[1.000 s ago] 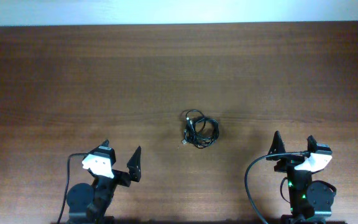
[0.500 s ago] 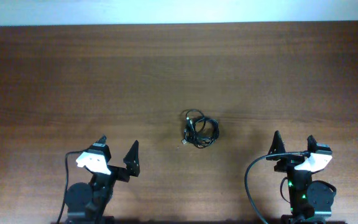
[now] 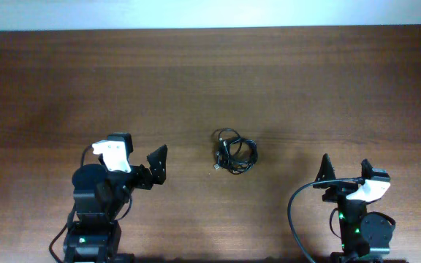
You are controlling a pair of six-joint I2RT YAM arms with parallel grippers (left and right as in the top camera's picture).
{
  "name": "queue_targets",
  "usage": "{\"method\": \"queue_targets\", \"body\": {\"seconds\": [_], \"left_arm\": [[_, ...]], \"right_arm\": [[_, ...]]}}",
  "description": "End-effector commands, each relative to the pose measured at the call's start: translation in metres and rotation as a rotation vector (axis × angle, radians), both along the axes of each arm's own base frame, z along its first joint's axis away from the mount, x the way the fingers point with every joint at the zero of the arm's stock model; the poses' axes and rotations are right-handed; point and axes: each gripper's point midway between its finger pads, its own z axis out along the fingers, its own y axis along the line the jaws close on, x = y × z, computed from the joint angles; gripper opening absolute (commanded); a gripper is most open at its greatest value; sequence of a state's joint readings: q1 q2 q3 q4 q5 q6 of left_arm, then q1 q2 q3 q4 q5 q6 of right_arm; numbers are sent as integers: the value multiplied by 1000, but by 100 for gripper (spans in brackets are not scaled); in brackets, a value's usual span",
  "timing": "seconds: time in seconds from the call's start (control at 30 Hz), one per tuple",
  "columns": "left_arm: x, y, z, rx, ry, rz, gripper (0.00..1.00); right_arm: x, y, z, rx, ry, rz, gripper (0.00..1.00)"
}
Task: Untangle cables
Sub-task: 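Move both grippers toward the black cable bundle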
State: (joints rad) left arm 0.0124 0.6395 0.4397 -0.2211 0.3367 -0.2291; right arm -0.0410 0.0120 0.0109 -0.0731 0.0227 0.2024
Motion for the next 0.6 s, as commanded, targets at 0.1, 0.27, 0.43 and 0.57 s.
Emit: {"method": "queue_targets", "body": {"seconds": [0.1,0.27,0.43,0.57], "left_arm": [[-5,-9,6,-48,30,-40,99],[-2,-18,13,-220,314,47,99],[2,-60,-11,-351,488,7,99],[-1,-64,-41,-399,650,50,100]], "right_arm": [[0,0,-3,-8,6,-4,98],[0,0,-3,-8,6,-4,98],[0,0,-3,-8,6,-4,98],[0,0,-3,-8,6,-4,98]]}}
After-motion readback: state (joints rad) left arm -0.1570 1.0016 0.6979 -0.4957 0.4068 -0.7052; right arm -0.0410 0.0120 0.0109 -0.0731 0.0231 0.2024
